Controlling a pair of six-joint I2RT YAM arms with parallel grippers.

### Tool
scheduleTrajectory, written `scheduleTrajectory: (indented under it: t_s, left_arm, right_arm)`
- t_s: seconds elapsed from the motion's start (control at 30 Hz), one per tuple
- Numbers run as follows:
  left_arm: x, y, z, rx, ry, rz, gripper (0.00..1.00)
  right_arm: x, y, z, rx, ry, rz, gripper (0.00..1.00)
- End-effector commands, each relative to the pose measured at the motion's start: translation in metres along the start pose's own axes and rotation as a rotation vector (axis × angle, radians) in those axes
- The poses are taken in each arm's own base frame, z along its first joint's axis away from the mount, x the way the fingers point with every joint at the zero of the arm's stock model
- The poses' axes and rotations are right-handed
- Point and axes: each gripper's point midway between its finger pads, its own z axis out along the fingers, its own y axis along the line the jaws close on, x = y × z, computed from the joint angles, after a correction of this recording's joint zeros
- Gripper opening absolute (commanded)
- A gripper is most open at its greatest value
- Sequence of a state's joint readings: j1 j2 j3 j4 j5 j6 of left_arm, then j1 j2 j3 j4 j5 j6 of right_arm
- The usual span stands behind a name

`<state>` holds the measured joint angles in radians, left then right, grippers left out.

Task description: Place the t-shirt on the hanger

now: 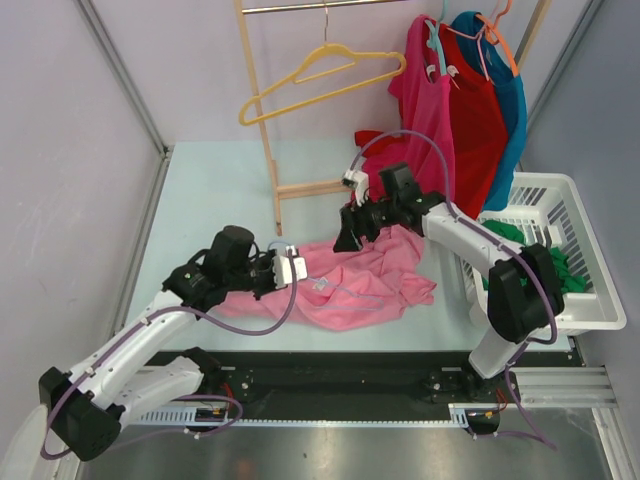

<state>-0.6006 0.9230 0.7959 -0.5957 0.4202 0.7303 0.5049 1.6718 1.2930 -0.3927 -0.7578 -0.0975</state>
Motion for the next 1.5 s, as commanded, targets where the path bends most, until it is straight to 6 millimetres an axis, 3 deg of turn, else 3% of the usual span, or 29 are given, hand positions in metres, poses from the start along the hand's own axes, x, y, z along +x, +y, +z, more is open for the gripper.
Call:
scheduleTrajectory:
  t_s: [0.0, 0.17, 0.43, 0.53, 0.63, 0.8, 1.0, 1.27, 1.47]
  left_arm:
    - [-0.012, 0.003, -0.005, -0.025, -0.02, -0.002, 0.0]
    - [-0.011, 0.003, -0.006, -0.05, -0.025, -0.006, 0.0]
    - [-0.005, 0.005, -0.01, -0.088, -0.006, -0.017, 0.0]
    - [-0.001, 0.004, -0.012, -0.098, 0.005, -0.027, 0.0]
    - [0.005, 0.011, -0.018, -0.167, 0.011, -0.053, 0.0]
    - [0.015, 0.023, -0.039, -0.314, -0.015, -0.111, 0.0]
    - [0.031, 0.049, -0.055, -0.492, 0.021, -0.149, 0.0]
    - [0.046, 0.05, -0.045, -0.456, 0.111, -0.056, 0.0]
    - [0.03, 0.058, -0.032, -0.417, 0.118, 0.013, 0.0]
  right_arm:
    - [0.035, -0.01, 0.003, 0.19, 0.159, 0.023, 0.72]
    - [0.06, -0.007, 0.014, 0.263, 0.249, -0.018, 0.7]
    - [0.086, -0.018, 0.034, 0.323, 0.378, -0.046, 0.54]
    - [0.092, -0.021, 0.028, 0.334, 0.4, -0.043, 0.42]
    - [0.091, -0.023, 0.014, 0.341, 0.385, -0.026, 0.16]
    - [0.1, -0.034, -0.016, 0.346, 0.363, 0.034, 0.0]
    - [0.114, -0.039, -0.036, 0.322, 0.361, 0.085, 0.0]
    - [0.086, -0.032, -0.058, 0.319, 0.289, 0.06, 0.0]
    - [0.068, -0.023, -0.066, 0.301, 0.262, -0.004, 0.0]
